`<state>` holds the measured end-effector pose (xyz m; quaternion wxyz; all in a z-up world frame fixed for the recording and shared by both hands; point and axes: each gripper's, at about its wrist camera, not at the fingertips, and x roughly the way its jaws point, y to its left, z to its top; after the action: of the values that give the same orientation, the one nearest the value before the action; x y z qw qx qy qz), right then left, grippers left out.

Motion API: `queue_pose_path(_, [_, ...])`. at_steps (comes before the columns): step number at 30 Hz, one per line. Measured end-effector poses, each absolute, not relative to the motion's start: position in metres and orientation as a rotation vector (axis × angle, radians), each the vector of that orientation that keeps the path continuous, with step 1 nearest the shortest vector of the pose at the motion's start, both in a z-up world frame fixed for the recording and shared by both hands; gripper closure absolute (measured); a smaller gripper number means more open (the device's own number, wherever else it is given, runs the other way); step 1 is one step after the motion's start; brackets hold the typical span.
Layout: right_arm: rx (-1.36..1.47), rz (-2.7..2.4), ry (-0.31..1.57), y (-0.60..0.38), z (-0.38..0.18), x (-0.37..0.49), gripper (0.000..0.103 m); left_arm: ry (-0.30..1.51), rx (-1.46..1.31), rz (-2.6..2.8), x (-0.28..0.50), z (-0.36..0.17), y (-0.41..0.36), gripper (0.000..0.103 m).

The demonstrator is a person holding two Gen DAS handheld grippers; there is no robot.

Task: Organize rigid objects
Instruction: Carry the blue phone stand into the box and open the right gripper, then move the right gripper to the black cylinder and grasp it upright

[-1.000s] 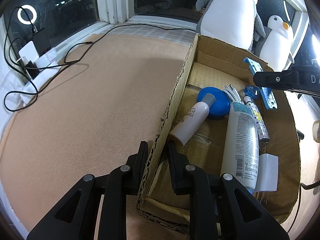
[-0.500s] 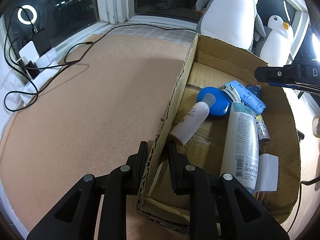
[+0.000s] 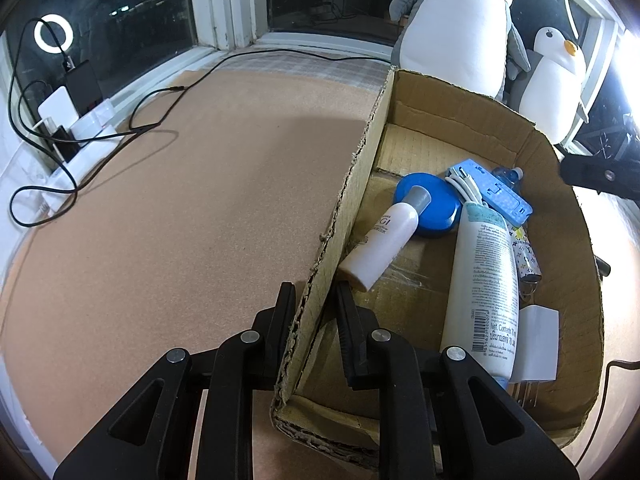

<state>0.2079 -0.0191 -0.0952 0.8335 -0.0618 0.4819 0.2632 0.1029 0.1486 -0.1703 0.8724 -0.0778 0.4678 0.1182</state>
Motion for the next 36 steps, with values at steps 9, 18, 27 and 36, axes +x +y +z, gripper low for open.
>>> queue_pose_path(9, [-0.093,0.517,0.972,-0.069,-0.082,0.192,0.061,0.973,-0.14,0.249,0.103,-0.171,0.146,0.084])
queue_pose_path(18, [-0.113,0.427,0.991,-0.144,-0.087,0.176,0.057,0.972,-0.108,0.261,0.104,-0.171,0.14,0.084])
queue_pose_path(27, [-0.182,0.376,1.049,-0.184,-0.108,0.169,0.057,0.974,-0.089,0.285,0.104,-0.171,0.137,0.08])
queue_pose_path(36, [-0.201,0.386,1.088,-0.192,-0.125,0.183,0.057,0.972,-0.064,0.287,0.103,-0.171,0.133,0.08])
